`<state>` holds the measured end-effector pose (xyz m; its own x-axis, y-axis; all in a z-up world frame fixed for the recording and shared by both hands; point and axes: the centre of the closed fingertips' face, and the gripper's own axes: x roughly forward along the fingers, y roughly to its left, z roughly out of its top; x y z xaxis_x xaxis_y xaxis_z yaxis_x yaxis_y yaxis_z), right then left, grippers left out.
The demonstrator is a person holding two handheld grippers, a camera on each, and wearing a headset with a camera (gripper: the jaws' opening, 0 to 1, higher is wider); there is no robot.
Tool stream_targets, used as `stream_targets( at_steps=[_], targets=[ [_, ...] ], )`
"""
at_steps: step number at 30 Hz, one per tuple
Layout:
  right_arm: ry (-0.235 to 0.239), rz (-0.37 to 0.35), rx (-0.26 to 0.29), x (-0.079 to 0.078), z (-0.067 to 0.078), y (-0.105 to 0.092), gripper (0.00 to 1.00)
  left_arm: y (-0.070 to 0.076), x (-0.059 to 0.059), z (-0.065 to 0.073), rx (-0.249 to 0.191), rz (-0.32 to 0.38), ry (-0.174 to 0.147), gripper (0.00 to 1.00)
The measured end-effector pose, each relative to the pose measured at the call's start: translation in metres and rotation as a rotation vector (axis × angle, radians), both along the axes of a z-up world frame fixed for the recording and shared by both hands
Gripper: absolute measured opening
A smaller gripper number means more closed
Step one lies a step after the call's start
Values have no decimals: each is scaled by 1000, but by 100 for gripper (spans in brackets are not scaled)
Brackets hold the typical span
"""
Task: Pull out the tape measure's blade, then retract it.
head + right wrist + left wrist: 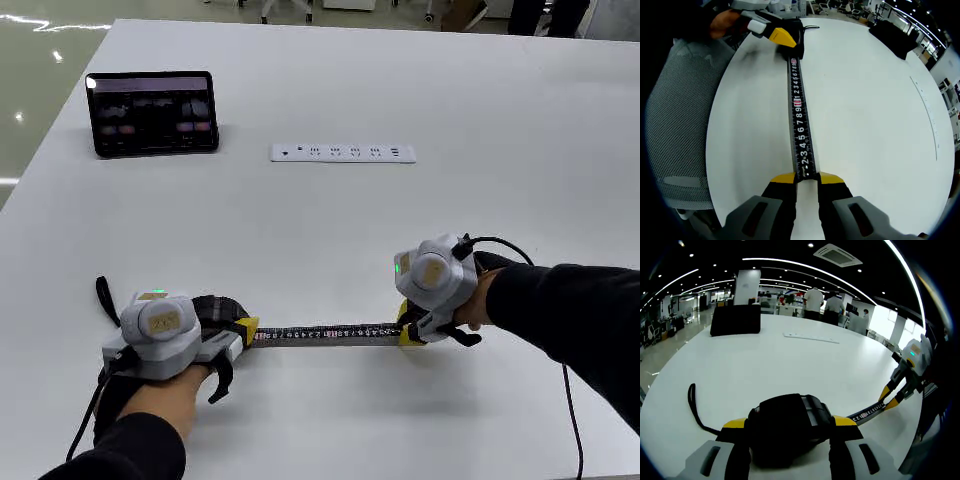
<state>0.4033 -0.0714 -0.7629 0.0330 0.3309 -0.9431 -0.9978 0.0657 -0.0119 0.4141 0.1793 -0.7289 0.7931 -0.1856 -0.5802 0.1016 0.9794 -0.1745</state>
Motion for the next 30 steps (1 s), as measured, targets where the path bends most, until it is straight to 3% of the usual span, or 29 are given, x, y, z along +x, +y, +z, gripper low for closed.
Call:
stream_targets(
  at_steps=[15, 30],
  targets=[
    [-2, 26, 16, -1, 0, 9, 11, 0, 0, 0, -1, 0, -1, 60],
    [4, -10, 37, 0, 0, 19, 11, 1, 1, 1, -1, 0, -1, 60]
  ],
)
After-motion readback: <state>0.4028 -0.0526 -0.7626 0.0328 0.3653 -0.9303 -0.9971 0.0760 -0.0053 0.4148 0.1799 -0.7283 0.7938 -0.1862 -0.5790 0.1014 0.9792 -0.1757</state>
